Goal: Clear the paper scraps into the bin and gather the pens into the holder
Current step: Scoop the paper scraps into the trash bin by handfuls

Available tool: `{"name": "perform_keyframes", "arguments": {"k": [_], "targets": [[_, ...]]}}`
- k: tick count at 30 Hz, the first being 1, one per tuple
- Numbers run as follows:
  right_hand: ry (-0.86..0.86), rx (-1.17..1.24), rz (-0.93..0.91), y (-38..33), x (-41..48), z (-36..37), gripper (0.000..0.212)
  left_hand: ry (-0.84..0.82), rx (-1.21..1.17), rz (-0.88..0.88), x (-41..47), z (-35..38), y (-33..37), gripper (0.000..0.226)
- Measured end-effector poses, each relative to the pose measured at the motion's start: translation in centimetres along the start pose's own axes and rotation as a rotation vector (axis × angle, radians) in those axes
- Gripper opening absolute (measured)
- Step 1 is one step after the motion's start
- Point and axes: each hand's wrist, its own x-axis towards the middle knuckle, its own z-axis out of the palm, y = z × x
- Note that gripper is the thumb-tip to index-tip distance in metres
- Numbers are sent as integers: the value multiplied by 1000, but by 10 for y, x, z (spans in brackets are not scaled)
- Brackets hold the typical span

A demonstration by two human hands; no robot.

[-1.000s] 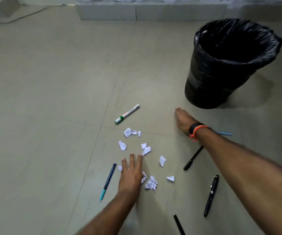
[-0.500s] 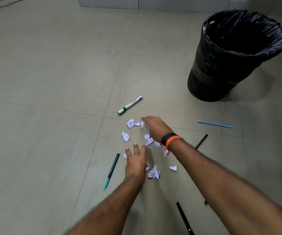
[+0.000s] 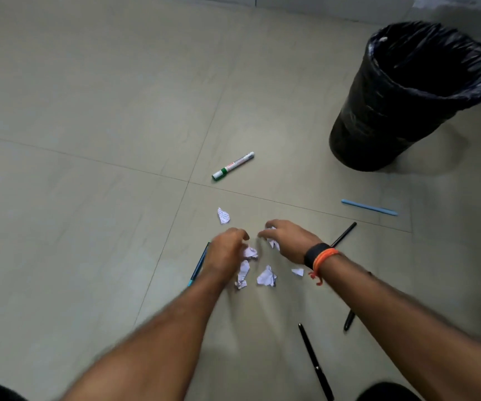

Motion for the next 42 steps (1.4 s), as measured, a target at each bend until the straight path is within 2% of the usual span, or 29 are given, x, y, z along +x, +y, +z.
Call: {"name": "perform_keyframes", "arguments": {"k": [3,4,5,6,8,10,12,14,17,20,23,27,30,33,35,38,40,42], "targets": [[123,106,189,13,-8,-5,72,237,-68,-30,17,-14,-5,16],[162,131,287,16,-11,-7,72,283,-80,-50,23,-15,-7,21],[168,149,379,16,-13,-6,69,261,-67,-70,30,-15,-9,29],[141,158,445,12,-15,-4,64,176,-21,-104,35,-13,-11,41],[73,162,475,-1,-19,4,52,-95,185,-181,41,-6,-16,68],[35,162,448,-14,-22,15,54,-254,393,-114,36,3,-21,80],[3,182,402,-19,-26,21,59,-299,393,-4,22,13,-21,76],[-25,210,360,-17,-31,16,61,-307,327,86,5,15,-17,63],[-21,232,389,-7,-39,6,67,-182,229,135,-20,12,-9,47],[23,259,472,-3,-40,4,68,-16,205,-49,-39,8,2,49],[97,222,465,-5,-33,7,50,-14,211,-262,-40,14,10,68],[149,246,428,-16,-33,26,39,-103,221,-288,-42,33,21,73],[128,223,394,-32,-44,45,37,-89,231,-301,-61,45,33,72],[295,272,478,-35,-45,53,38,7,181,-403,-69,47,46,80],[362,319,470,-37,-40,52,41,-3,207,-377,-63,47,50,83],[294,303,414,-42,-35,52,35,-96,262,-296,-58,49,48,67],[283,272,412,-41,-40,57,27,-106,242,-291,-64,47,43,55],[306,324,467,-38,-51,58,27,-81,224,-288,-76,44,39,48]]}}
